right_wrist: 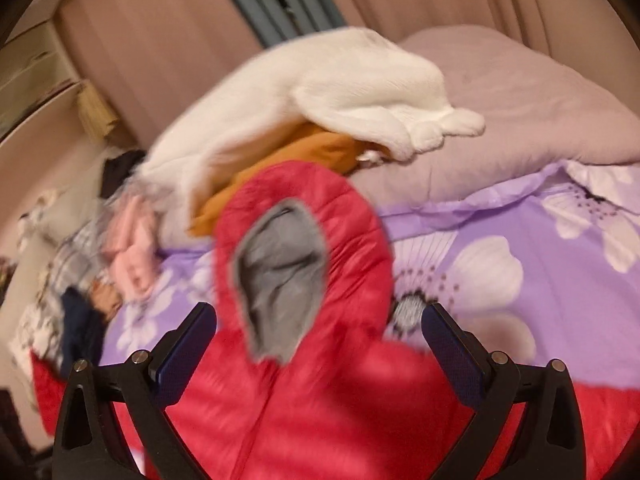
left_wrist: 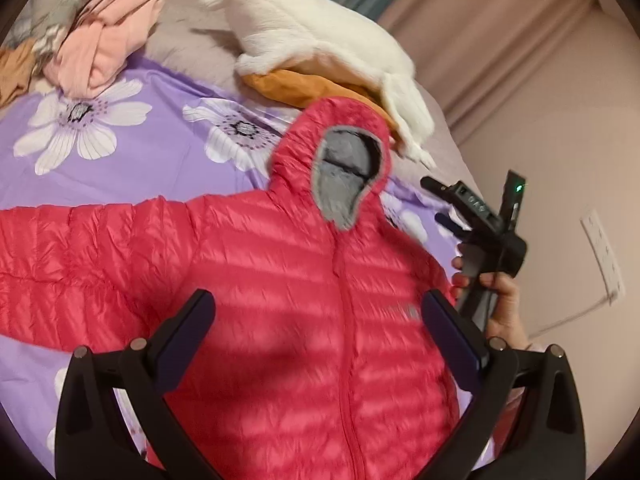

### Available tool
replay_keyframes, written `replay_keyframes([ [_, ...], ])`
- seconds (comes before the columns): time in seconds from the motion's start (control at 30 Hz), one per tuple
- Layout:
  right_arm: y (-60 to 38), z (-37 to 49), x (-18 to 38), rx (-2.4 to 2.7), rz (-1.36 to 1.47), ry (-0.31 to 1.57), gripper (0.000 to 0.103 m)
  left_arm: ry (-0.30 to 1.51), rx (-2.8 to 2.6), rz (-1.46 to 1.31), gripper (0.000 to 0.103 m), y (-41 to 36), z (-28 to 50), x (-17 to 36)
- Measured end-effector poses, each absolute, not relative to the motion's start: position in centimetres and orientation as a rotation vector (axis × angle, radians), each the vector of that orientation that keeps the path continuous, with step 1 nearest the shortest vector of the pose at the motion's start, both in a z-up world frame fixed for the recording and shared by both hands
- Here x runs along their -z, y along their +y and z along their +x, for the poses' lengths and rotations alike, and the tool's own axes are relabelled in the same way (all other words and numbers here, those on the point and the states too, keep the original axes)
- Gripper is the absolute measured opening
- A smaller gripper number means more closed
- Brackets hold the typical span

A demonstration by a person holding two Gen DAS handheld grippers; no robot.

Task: Fold large clothes
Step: 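Reach the right gripper to the jacket hood and grasp its rim, then fold the held hood down onto the jacket body and open the right gripper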

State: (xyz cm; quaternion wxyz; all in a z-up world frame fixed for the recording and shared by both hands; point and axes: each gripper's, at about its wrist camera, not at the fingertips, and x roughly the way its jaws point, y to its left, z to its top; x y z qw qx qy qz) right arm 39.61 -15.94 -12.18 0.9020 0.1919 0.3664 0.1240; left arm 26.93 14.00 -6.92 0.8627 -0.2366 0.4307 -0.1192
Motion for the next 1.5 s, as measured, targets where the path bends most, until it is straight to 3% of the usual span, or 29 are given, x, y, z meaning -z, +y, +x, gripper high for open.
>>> replay_keyframes([
  [0.2,-14.8,44.8,14.7,-0.239,0.466,0.775,0.103,0.907,0.207,-0.527,0.103,16.1,29.1,9.0],
  [0.47,-12.5,48.1,15.0,-0.191,0.321,0.781,0.103,0.927,0.166,-0.538,0.103,17.5,30.6,11.0],
  [0.53,-12.9,48.5,14.9,-0.187,0.330,0.781,0.093,0.934,0.166,-0.543,0.103,17.7,30.8,11.3],
  [0.6,-13.1,48.9,15.0,-0.205,0.334,0.800,0.065,0.940,0.162,-0.541,0.103,17.7,31.1,11.6],
  [0.63,-13.1,49.0,15.0,-0.206,0.315,0.804,0.059,0.940,0.157,-0.540,0.103,17.8,31.1,11.8],
  [0.7,-13.2,48.5,14.6,-0.203,0.276,0.782,0.024,0.939,0.154,-0.543,0.103,17.9,31.2,11.9],
  [0.77,-13.3,47.7,14.0,-0.218,0.270,0.757,0.010,0.939,0.152,-0.542,0.103,17.8,31.2,11.8],
  [1.1,-13.9,37.4,6.7,-0.464,0.152,0.540,0.009,0.883,0.143,-0.540,0.103,17.6,29.0,8.8],
  [1.5,-10.8,26.5,10.3,-0.548,-0.029,0.531,0.009,0.832,0.223,-0.542,0.103,15.1,28.7,5.4],
])
